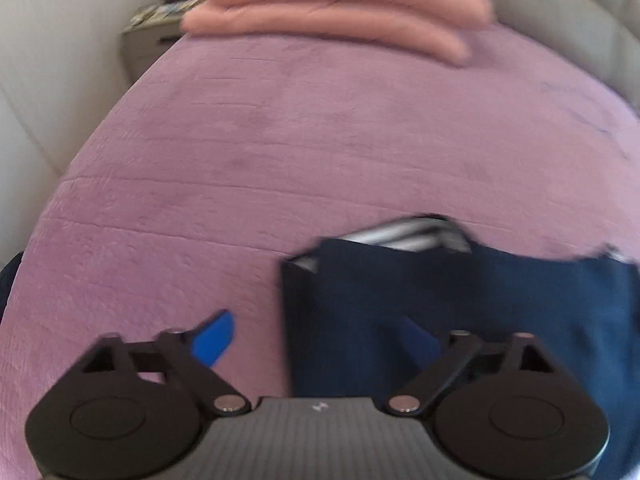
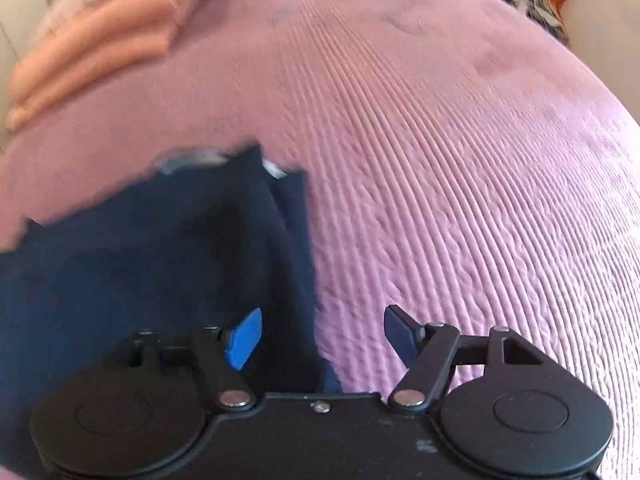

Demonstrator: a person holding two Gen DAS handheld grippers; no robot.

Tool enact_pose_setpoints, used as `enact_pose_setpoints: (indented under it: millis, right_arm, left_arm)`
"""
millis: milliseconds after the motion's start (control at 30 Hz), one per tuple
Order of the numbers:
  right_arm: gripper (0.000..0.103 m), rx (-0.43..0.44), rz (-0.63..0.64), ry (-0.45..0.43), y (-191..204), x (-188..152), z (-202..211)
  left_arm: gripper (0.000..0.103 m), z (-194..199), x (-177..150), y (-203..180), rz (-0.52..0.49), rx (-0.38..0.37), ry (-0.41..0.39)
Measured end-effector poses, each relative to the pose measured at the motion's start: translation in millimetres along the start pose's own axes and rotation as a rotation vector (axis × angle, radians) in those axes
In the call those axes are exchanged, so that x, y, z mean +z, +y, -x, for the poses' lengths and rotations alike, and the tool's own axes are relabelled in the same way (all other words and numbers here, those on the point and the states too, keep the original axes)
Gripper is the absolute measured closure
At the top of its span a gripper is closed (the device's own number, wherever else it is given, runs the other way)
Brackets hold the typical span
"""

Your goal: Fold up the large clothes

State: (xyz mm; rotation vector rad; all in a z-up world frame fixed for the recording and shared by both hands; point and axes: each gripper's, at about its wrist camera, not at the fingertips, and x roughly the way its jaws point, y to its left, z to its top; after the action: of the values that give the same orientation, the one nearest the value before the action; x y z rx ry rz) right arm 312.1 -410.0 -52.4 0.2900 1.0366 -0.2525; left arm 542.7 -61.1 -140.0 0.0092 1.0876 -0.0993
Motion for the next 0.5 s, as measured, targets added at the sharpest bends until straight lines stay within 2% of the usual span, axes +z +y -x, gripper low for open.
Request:
enact_pose_setpoints:
  millis: [67,167,233,267,300,333,367,400,433,467,500]
  right_arm:
    - [0.01,0.069,0.0,-0.031,24,7,8]
    - [0.009,0.189,0.012,-0.096,74,23,3]
    - [0.009,0.191,0.088,-0.106,110,31,-17]
    - [0.009,0.166,0.13,-0.093,126,34,-35]
    - [0.009,0.144,0.166,-0.076,140,36,-53]
    - [0.009,0.138,0.203,-0.031,154,36,-76]
    - [0.008,0.131,0.231,0.013,162,35,-97]
    - [0.0,0.116,0.267,0.059,169,32,-119]
    - [0.0,0.091,0.322,0.061,175,25,-135]
    - [0.0,0.075,0.4,-0.01,181,15,-139]
    - [0.0,0.062,0.438,-0.028,186,12,-140]
  left_arm:
    - [0.009,24,-13,-28,-0.052,-0.126,0.009]
    - [0.008,31,-31,-70,-0.066,-0.292,0.103]
    - [0.008,21,-50,-88,-0.048,-0.385,0.194]
    - [0.008,10,-60,-95,-0.056,-0.389,0.251]
    - [0.008,-7,-73,-105,-0.09,-0.33,0.32]
    - [0.002,-23,-83,-110,-0.13,-0.238,0.364]
    - [0.0,-39,-92,-111,-0.15,-0.178,0.392]
    - [0.0,-50,-98,-105,-0.12,-0.199,0.385]
    - [0.0,-55,-99,-100,-0.089,-0.213,0.376]
    - [0.0,-56,-97,-99,-0.082,-0.217,0.381]
    - [0.0,-55,-95,-100,-0.098,-0.212,0.387]
